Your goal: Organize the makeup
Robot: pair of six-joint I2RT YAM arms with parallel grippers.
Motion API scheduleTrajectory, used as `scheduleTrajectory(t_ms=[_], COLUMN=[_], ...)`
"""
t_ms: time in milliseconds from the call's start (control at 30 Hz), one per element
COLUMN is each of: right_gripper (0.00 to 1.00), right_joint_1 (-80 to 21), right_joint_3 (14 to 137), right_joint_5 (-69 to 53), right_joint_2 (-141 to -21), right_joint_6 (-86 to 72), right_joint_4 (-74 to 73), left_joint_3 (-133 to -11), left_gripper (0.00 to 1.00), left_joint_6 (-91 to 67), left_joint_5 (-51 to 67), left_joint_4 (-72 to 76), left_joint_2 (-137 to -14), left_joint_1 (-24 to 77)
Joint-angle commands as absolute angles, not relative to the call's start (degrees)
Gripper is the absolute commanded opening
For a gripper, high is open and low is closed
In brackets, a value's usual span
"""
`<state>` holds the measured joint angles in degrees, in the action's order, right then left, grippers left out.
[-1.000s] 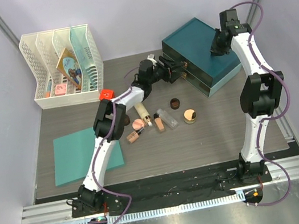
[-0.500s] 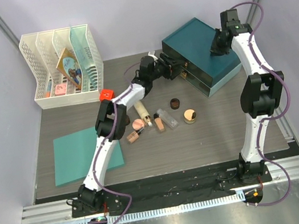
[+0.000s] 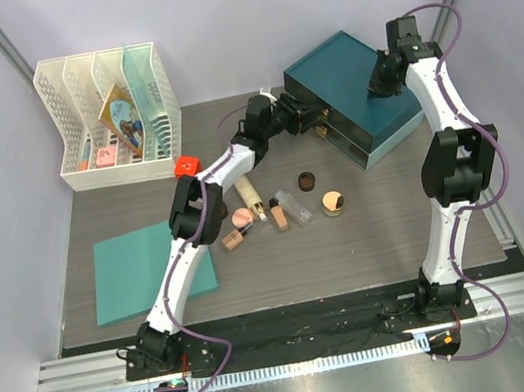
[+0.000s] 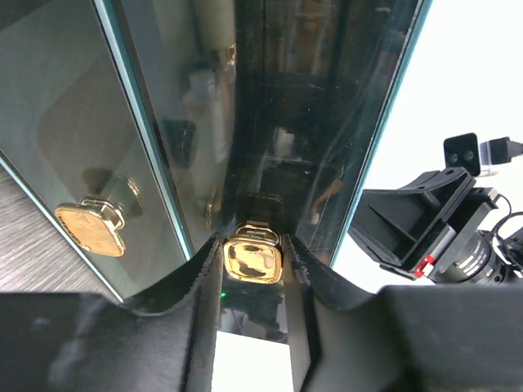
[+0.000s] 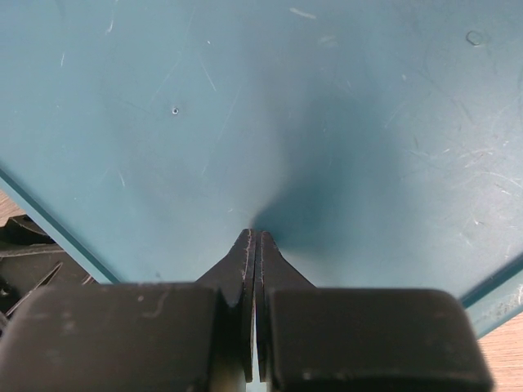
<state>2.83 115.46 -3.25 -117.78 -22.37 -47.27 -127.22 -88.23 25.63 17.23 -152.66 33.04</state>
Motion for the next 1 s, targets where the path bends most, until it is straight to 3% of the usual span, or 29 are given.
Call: scheduleTrajectory(t_ms=[0, 267, 967], right_gripper=[0.01, 0.01, 0.01], right_joint_1=[2.55, 2.55, 2.55], right_joint_3=[113.21, 112.68, 111.18], right_joint_5=[-5.62, -5.63, -5.36], right_joint_2=[-119.79, -119.88, -119.36], right_joint_6=[-21.53, -21.01, -20.48], right_joint_4=[-51.33, -51.24, -51.24], left_joint_3=[-129.55, -124.2, -89.39], left_gripper=[0.27, 0.0, 0.0], left_joint_6=[-88.07, -87.72, -84.91], left_joint_5=[25.4, 27.33, 33.75], left_joint_4=[18.19, 21.62, 34.36], left_joint_2=[-153.9, -151.18, -131.49], left_joint_1=[33.4, 33.14, 28.04])
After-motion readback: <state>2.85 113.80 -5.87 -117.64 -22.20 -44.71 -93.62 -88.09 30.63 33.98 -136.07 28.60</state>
